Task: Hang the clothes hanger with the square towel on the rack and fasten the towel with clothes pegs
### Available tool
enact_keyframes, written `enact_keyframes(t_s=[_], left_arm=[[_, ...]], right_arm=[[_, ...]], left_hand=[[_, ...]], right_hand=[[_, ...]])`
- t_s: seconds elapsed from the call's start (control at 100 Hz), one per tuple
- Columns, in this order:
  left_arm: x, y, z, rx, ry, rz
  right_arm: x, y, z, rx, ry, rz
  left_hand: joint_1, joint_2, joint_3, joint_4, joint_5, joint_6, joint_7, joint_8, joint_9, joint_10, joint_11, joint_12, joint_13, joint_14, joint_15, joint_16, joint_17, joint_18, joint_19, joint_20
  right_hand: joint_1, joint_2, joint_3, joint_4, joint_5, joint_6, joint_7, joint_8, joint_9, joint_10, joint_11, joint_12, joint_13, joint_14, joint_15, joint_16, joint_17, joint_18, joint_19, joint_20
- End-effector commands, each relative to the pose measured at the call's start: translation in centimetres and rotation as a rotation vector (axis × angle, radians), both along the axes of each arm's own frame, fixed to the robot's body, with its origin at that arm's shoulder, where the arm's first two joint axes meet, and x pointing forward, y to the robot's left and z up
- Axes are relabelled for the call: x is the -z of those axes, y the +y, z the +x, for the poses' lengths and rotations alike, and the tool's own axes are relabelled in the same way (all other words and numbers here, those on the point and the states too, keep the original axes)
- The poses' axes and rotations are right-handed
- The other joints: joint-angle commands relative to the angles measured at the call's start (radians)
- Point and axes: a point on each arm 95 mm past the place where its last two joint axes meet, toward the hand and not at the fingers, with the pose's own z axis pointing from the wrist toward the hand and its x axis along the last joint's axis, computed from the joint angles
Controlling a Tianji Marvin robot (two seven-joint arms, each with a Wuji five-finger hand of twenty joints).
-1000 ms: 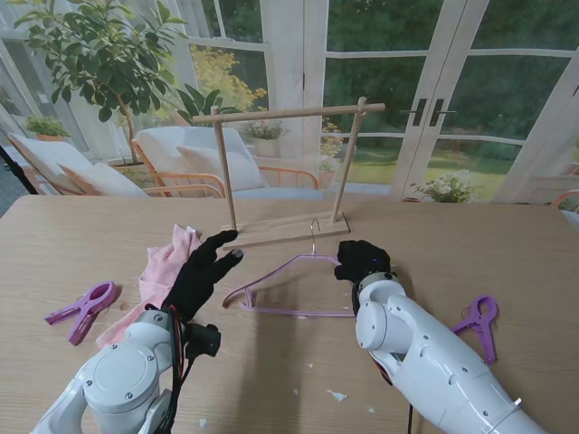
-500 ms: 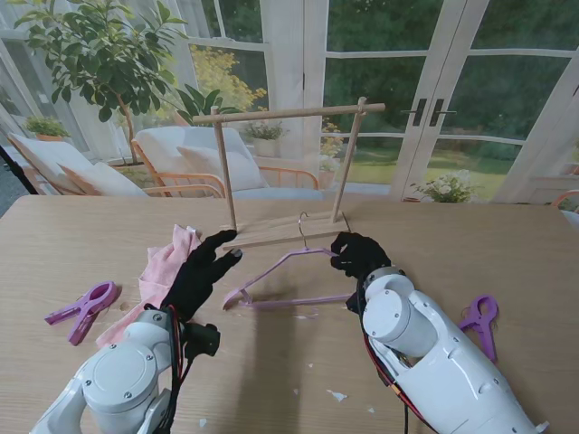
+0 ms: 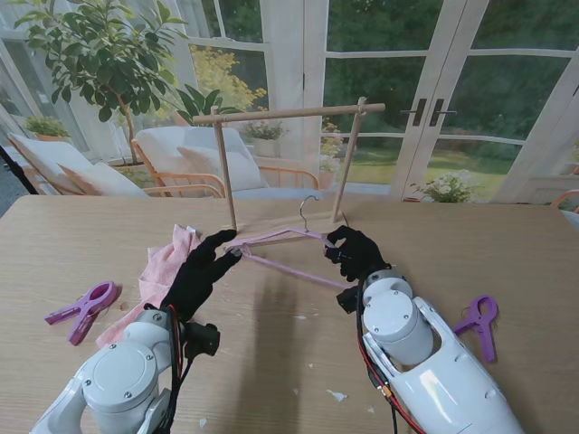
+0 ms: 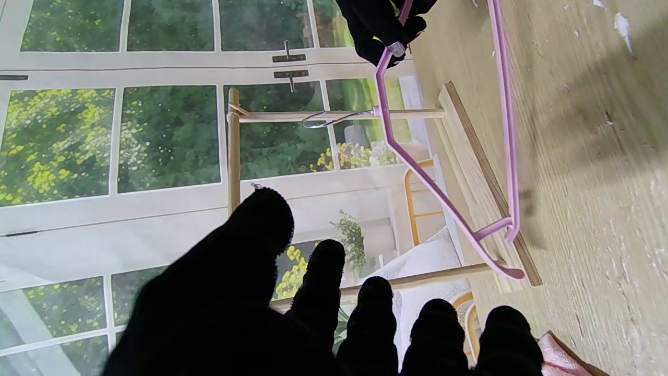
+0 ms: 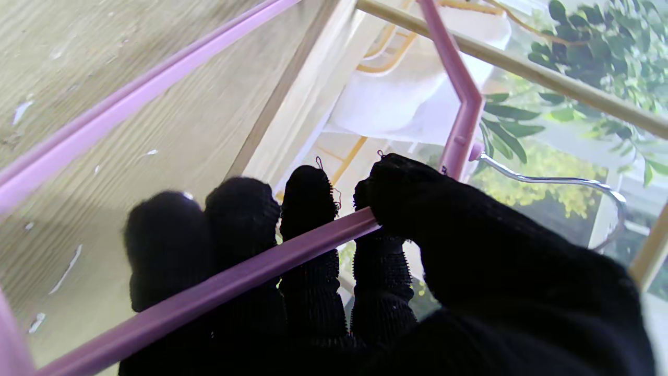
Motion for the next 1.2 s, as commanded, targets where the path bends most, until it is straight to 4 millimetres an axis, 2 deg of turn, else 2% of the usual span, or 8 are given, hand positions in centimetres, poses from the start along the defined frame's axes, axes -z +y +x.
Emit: enact_keyframes(t_s=[0.0, 0.1, 0.23, 0.34, 0.58, 0.78, 0.96, 1.19], left_arm=[[-0.08, -0.23, -0.1, 0.01, 0.004, -0.008], [-0.06, -0.25, -0.09, 0.01, 0.004, -0.007], [-0.04, -0.27, -0.1, 0.01, 0.006, -0.005], [-0.03, -0.3, -0.11, 0.011, 0.007, -0.004], [0.01, -0.35, -0.12, 0.012, 0.008, -0.001], [0.05, -0.38, -0.12, 0.013, 0.01, 0.001], [0.05, -0.38, -0.12, 0.013, 0.01, 0.001], [0.12, -0.43, -0.11, 0.015, 0.012, 0.004]], right_arm=[[-0.05, 0.83, -0.18, -0.016, 0.003, 0.032], [-0.06, 0.73, -0.17, -0.005, 0.007, 0.064], [-0.03, 0.55, -0.17, 0.002, 0.011, 0.094], [0.01, 0.47, -0.08, 0.014, 0.009, 0.11], [0.02, 0.35, 0.0, 0.036, -0.007, 0.107], [-0.16, 0.19, -0.17, 0.038, -0.029, 0.107], [-0.3, 0.23, -0.29, 0.016, -0.037, 0.138], [-0.35, 0.45, -0.38, 0.017, -0.085, 0.094]], left_hand=[[0.017, -0.01, 0.002, 0.012, -0.024, -0.005, 0.003, 0.001, 0.007, -0.011, 0.013, 0.009, -0.013, -0.03, -0.006, 0.016, 0.001, -0.024, -0.009, 0.013], [0.018, -0.01, 0.002, 0.012, -0.024, -0.005, 0.004, 0.001, 0.008, -0.011, 0.014, 0.009, -0.013, -0.029, -0.006, 0.016, 0.001, -0.024, -0.008, 0.013], [0.017, -0.01, 0.001, 0.012, -0.024, -0.005, 0.004, 0.001, 0.007, -0.011, 0.014, 0.009, -0.013, -0.029, -0.006, 0.016, 0.001, -0.024, -0.008, 0.013], [0.017, -0.01, 0.001, 0.012, -0.024, -0.006, 0.004, 0.001, 0.008, -0.011, 0.014, 0.009, -0.013, -0.029, -0.006, 0.016, 0.001, -0.024, -0.008, 0.013], [0.017, -0.01, 0.001, 0.012, -0.023, -0.006, 0.004, 0.0, 0.008, -0.011, 0.014, 0.008, -0.013, -0.029, -0.007, 0.015, 0.001, -0.023, -0.008, 0.014], [0.016, -0.01, 0.001, 0.012, -0.025, -0.006, 0.003, 0.0, 0.008, -0.01, 0.014, 0.008, -0.014, -0.028, -0.007, 0.015, 0.001, -0.024, -0.009, 0.013], [0.016, -0.01, 0.001, 0.012, -0.041, -0.015, 0.0, -0.001, 0.007, -0.012, 0.014, 0.008, -0.014, -0.029, -0.007, 0.015, 0.001, -0.023, -0.009, 0.013], [0.017, -0.009, 0.0, 0.012, -0.046, -0.017, 0.008, 0.001, 0.008, -0.011, 0.015, 0.008, -0.014, -0.029, -0.007, 0.015, 0.001, -0.023, -0.009, 0.013]], right_hand=[[-0.048, 0.027, -0.011, 0.009, -0.034, 0.008, 0.034, -0.038, -0.021, -0.021, 0.059, 0.038, 0.042, 0.025, 0.068, 0.02, 0.095, -0.143, 0.141, 0.44], [-0.145, 0.006, -0.012, 0.0, -0.048, 0.038, 0.039, -0.07, -0.03, -0.031, 0.076, 0.092, 0.091, 0.009, 0.111, 0.029, 0.204, -0.184, 0.221, 0.393], [-0.329, 0.048, -0.029, 0.062, 0.003, 0.078, -0.067, 0.028, -0.032, -0.04, 0.08, 0.123, 0.117, -0.005, 0.134, 0.038, 0.318, -0.233, 0.291, 0.327], [-0.318, 0.005, -0.089, 0.057, 0.023, 0.074, -0.078, 0.069, -0.01, -0.062, 0.114, 0.157, 0.174, -0.044, 0.184, 0.055, 0.428, -0.309, 0.344, 0.31], [-0.255, -0.066, -0.156, 0.041, 0.116, 0.039, -0.036, 0.087, 0.144, -0.224, 0.233, 0.32, 0.403, -0.291, 0.36, 0.08, 0.484, -0.552, 0.347, 0.763], [-0.273, -0.033, -0.169, -0.006, 0.248, -0.068, -0.064, -0.034, 0.266, -0.264, 0.231, 0.402, 0.405, -0.32, 0.381, 0.21, 0.486, -0.542, 0.347, 0.849], [-0.259, 0.064, -0.154, -0.025, 0.229, -0.22, -0.159, -0.298, 0.304, -0.211, 0.201, 0.394, 0.401, -0.221, 0.393, 0.215, 0.481, -0.458, 0.347, 0.879], [-0.186, 0.144, -0.172, 0.004, 0.196, -0.169, -0.108, -0.352, 0.387, -0.226, 0.227, 0.393, 0.401, -0.235, 0.414, 0.273, 0.479, -0.419, 0.347, 0.933]])
